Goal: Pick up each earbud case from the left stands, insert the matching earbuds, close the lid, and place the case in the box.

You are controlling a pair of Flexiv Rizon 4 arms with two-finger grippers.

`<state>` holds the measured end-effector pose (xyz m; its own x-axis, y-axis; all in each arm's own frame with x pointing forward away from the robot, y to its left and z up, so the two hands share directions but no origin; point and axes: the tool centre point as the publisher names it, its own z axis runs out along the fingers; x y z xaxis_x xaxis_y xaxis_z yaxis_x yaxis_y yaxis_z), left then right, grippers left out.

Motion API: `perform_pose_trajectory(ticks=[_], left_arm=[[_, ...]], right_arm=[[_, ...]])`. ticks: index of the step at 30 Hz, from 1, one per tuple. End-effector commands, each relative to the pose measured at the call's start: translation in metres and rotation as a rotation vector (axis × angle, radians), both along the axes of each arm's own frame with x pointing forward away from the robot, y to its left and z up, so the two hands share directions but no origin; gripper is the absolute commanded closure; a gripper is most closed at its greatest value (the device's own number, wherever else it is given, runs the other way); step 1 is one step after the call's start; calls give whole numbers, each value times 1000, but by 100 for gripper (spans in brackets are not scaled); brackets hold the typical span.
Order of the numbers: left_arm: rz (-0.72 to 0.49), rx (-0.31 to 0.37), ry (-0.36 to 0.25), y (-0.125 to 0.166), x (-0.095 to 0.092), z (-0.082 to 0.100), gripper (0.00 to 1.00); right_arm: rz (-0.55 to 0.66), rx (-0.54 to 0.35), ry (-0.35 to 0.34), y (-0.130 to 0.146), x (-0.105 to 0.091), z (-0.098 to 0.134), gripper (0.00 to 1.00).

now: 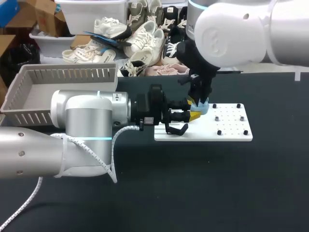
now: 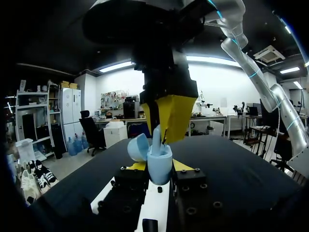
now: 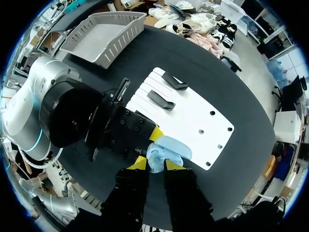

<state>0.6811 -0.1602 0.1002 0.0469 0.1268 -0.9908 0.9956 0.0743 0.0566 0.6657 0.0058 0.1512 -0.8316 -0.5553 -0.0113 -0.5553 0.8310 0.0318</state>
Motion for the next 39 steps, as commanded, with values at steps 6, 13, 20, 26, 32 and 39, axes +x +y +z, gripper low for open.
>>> perform_pose_trajectory(ticks=[6,13,20,26,32,39], left_arm=[[2,-4,-2,0,0,-1,100],[2,-4,-2,0,0,-1,100],[2,-4,-2,0,0,-1,100],[2,-4,-2,0,0,-1,100],[2,-4,-2,0,0,-1,100],[2,-4,-2,0,0,-1,100]], right_arm=[[6,-6,9,3,2,-4,100],[6,-13,14,2,2,-5,100],[5,-16,12,2,2,-5,100],[3,-16,13,2,3,-5,89],[1,-14,11,2,3,-4,80],[1,-16,10,2,2,-3,66]])
